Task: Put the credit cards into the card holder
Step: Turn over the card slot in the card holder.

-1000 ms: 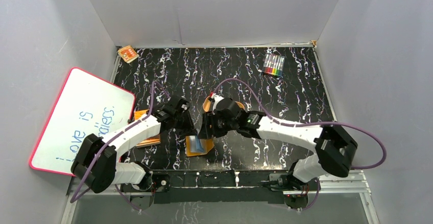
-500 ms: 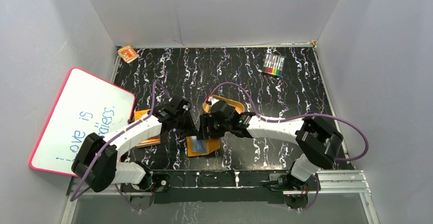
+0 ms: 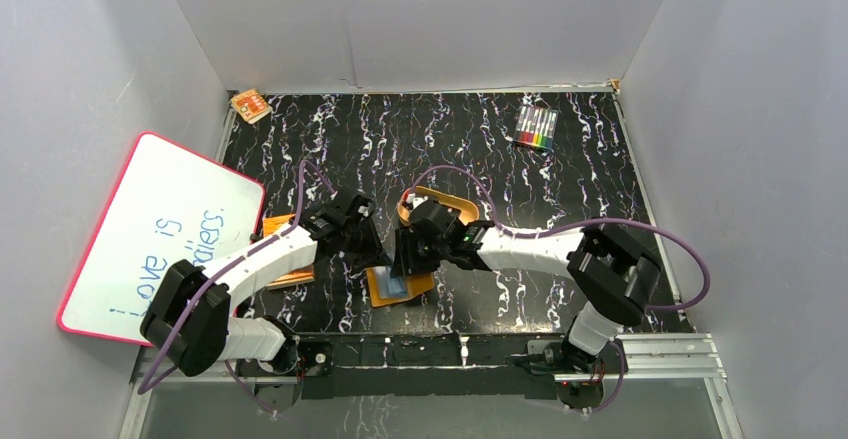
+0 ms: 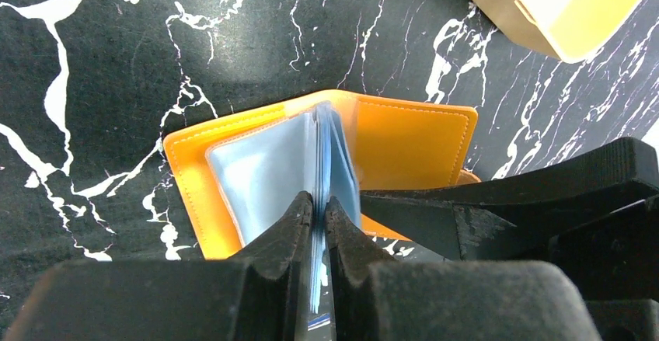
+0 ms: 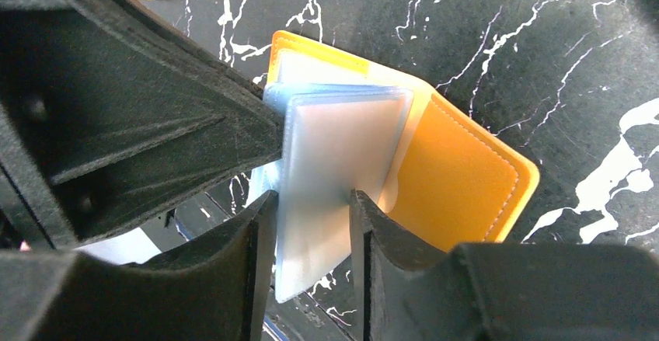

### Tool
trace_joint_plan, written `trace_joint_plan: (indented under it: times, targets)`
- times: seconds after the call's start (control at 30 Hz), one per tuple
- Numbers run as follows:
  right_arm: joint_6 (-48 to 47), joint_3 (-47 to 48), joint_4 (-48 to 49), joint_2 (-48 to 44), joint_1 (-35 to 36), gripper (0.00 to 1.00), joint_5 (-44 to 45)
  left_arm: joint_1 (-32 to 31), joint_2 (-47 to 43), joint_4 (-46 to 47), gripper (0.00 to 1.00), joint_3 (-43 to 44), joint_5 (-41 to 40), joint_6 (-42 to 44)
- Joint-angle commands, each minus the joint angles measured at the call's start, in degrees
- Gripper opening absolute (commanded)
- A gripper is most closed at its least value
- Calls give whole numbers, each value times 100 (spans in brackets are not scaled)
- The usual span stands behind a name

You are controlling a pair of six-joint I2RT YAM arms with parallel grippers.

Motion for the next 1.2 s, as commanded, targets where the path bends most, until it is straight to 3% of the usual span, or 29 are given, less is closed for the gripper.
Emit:
trace_joint_plan:
  times: [0.0, 0.23, 0.4, 0.5, 0.67, 0.8, 0.93, 1.17]
  targets:
    - [-24, -42, -180, 98, -4, 43, 191, -31, -21, 56, 5, 14, 248, -36]
    - [54, -330, -239, 11, -102, 34, 339, -31, -110, 48, 38, -20, 245, -20]
    - [107, -445, -256, -34, -170, 32, 382, -31, -117, 39, 47, -53, 250, -2]
    - [216, -654, -174, -164, -263, 30, 403, -31, -143, 39, 46, -98, 245, 14]
    - [590, -1304, 418, -422, -476, 31, 60, -35, 32, 331, 17, -78, 561, -6]
    - [753, -1658, 838, -520, -625, 30, -183, -40, 71, 618, 7, -134, 828, -122]
    - [843, -1814, 1028, -576, -731, 29, -304, -48, 114, 775, 7, -166, 972, -174]
    - [893, -1946, 1159, -601, -799, 29, -396, -97, 128, 916, 20, -221, 1064, -190]
